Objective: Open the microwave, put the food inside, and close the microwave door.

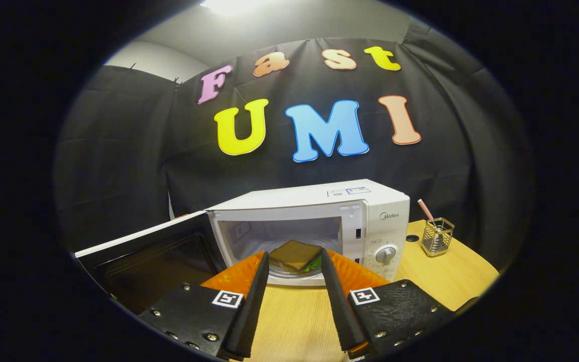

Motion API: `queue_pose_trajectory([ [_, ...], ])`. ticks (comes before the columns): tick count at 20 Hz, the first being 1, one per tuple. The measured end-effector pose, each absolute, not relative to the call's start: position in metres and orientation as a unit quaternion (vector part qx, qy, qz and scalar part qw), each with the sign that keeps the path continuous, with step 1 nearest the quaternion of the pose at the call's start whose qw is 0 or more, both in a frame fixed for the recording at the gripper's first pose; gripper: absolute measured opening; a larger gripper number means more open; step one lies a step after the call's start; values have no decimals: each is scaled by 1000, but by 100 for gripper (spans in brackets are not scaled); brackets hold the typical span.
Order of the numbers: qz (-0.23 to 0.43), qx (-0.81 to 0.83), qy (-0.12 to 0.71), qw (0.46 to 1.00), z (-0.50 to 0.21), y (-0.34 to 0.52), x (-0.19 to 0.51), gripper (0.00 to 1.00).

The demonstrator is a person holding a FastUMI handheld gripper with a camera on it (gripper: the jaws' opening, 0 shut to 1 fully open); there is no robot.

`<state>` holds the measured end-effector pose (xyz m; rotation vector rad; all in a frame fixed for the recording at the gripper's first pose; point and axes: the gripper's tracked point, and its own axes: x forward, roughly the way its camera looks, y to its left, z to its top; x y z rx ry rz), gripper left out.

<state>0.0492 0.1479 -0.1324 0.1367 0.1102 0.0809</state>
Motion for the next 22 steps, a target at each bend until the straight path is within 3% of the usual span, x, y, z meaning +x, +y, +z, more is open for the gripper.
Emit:
queue_pose_trajectory([
  [2,33,71,58,995,-132,143,38,60],
  [4,24,75,70,994,-138,141,24,51],
  [9,78,80,51,992,-132,177,-17,14],
  [22,260,89,32,961,-94,350,-106,14],
])
